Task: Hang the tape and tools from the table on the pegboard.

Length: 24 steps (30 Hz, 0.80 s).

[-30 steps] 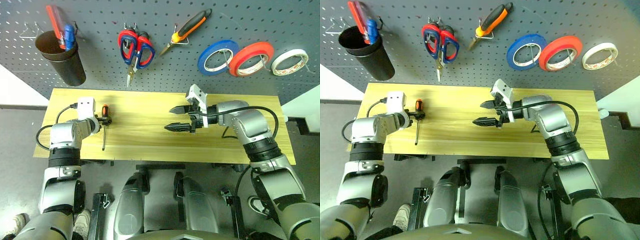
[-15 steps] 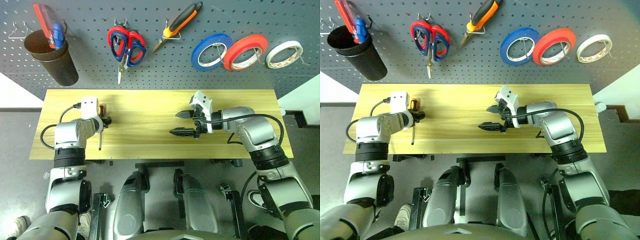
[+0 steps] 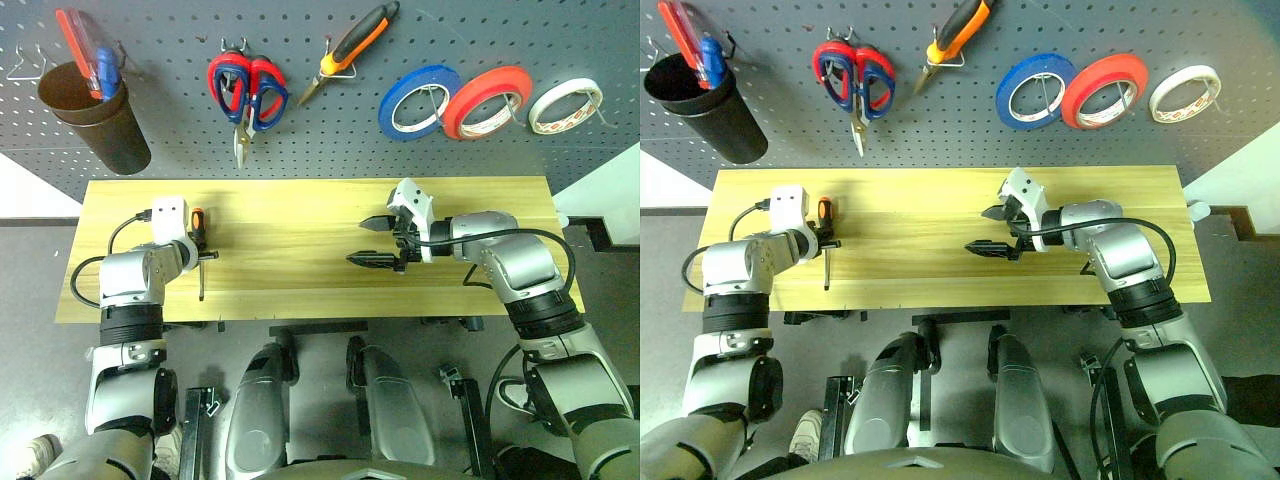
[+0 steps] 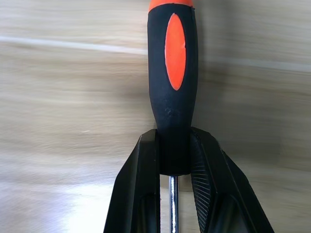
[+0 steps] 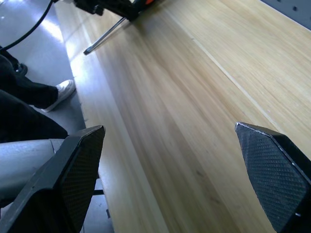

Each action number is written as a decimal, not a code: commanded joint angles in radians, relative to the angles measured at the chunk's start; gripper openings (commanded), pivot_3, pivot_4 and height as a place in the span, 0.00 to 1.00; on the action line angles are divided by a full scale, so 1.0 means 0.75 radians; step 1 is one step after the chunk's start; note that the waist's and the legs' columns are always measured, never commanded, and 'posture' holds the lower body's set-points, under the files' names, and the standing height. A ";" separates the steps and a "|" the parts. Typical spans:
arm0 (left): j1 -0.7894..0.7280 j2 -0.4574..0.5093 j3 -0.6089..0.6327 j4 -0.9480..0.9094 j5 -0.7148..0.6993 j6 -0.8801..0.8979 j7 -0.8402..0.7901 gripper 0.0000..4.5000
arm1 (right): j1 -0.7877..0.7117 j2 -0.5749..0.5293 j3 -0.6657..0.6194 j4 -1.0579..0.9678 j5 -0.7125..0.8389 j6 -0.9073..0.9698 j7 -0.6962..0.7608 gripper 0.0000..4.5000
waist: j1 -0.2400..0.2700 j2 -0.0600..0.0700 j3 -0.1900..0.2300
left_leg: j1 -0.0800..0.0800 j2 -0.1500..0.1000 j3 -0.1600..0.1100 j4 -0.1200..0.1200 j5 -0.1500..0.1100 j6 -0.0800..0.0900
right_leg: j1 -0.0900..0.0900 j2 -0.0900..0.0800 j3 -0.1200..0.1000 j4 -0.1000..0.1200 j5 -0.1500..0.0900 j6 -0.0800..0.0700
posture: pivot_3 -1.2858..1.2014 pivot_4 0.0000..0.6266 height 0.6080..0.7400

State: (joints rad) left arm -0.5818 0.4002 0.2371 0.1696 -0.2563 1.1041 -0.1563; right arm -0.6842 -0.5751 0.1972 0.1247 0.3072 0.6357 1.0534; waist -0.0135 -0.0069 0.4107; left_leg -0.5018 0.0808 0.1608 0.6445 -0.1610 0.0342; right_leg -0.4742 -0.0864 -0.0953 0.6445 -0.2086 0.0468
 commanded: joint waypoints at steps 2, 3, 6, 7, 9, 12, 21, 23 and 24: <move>0.206 0.128 -0.034 -0.427 -0.081 0.061 -0.152 0.11 | 0.020 -0.048 -0.115 -0.132 0.172 0.052 0.141 1.00 | -0.007 -0.002 -0.003 | -0.008 0.000 0.000 0.000 0.005 -0.008 | -0.007 0.000 -0.001 0.000 0.002 0.004 | 0.51 0.53 0.92; 0.253 0.136 -0.017 -0.494 -0.105 0.028 -0.186 0.11 | 0.022 -0.051 -0.132 -0.148 0.201 0.069 0.156 1.00 | -0.008 -0.003 -0.003 | -0.010 0.000 0.000 -0.001 0.006 -0.009 | -0.009 0.001 -0.001 0.000 0.002 0.004 | 0.51 0.52 0.92; 0.390 0.157 0.028 -0.692 -0.154 0.004 -0.237 0.11 | 0.031 -0.053 -0.182 -0.183 0.272 0.086 0.179 1.00 | -0.003 -0.004 -0.009 | -0.012 0.000 -0.001 -0.003 0.006 -0.010 | -0.011 0.002 -0.002 0.000 0.002 0.004 | 0.52 0.46 0.92; 0.425 0.163 0.031 -0.738 -0.151 -0.028 -0.243 0.11 | 0.035 -0.054 -0.189 -0.190 0.284 0.088 0.186 1.00 | -0.002 -0.006 -0.011 | -0.012 0.000 -0.001 -0.003 0.006 -0.010 | -0.011 0.002 -0.003 0.000 0.002 0.004 | 0.52 0.46 0.92; 0.498 0.152 0.054 -0.813 -0.156 -0.124 -0.261 0.11 | 0.045 -0.051 -0.208 -0.208 0.307 0.072 0.193 1.00 | 0.002 -0.008 -0.024 | -0.013 0.000 -0.001 -0.003 0.006 -0.010 | -0.011 0.002 -0.004 -0.002 0.003 0.004 | 0.52 0.42 0.92; 0.613 0.125 0.109 -0.908 -0.178 -0.242 -0.286 0.11 | 0.052 -0.055 -0.256 -0.247 0.375 0.096 0.201 1.00 | 0.000 -0.012 -0.048 | -0.016 0.000 0.001 -0.017 0.003 -0.006 | -0.009 0.002 -0.007 -0.025 0.010 -0.004 | 0.52 0.37 0.92; 0.645 0.066 0.174 -0.931 -0.237 -0.762 -0.397 0.11 | -0.028 -0.074 -0.363 -0.242 0.479 0.078 0.215 1.00 | 0.002 -0.013 -0.145 | -0.017 0.000 0.005 -0.028 0.004 -0.007 | -0.007 0.005 -0.008 -0.045 0.020 0.000 | 0.53 0.24 0.92; 0.594 0.061 0.200 -0.932 -0.263 -0.798 -0.386 0.11 | -0.063 -0.061 -0.386 -0.221 0.507 0.089 0.202 1.00 | 0.002 -0.016 -0.167 | -0.016 0.001 0.006 -0.030 0.004 -0.007 | -0.006 0.006 -0.009 -0.046 0.021 0.001 | 0.53 0.21 0.92; 0.575 0.067 0.211 -0.937 -0.282 -0.813 -0.393 0.11 | -0.083 -0.054 -0.398 -0.209 0.522 0.100 0.196 1.00 | 0.002 -0.015 -0.177 | -0.016 0.001 0.006 -0.030 0.004 -0.007 | -0.006 0.007 -0.009 -0.046 0.022 0.002 | 0.53 0.20 0.92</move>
State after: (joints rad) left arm -0.1363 0.4455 0.3535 -0.4810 -0.4341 0.5398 -0.4498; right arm -0.7157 -0.6125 -0.0582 -0.0262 0.6572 0.7121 1.2026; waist -0.0123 -0.0180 0.2776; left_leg -0.5127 0.0816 0.1649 0.6227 -0.1578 0.0286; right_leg -0.4782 -0.0801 -0.1020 0.6103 -0.1923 0.0483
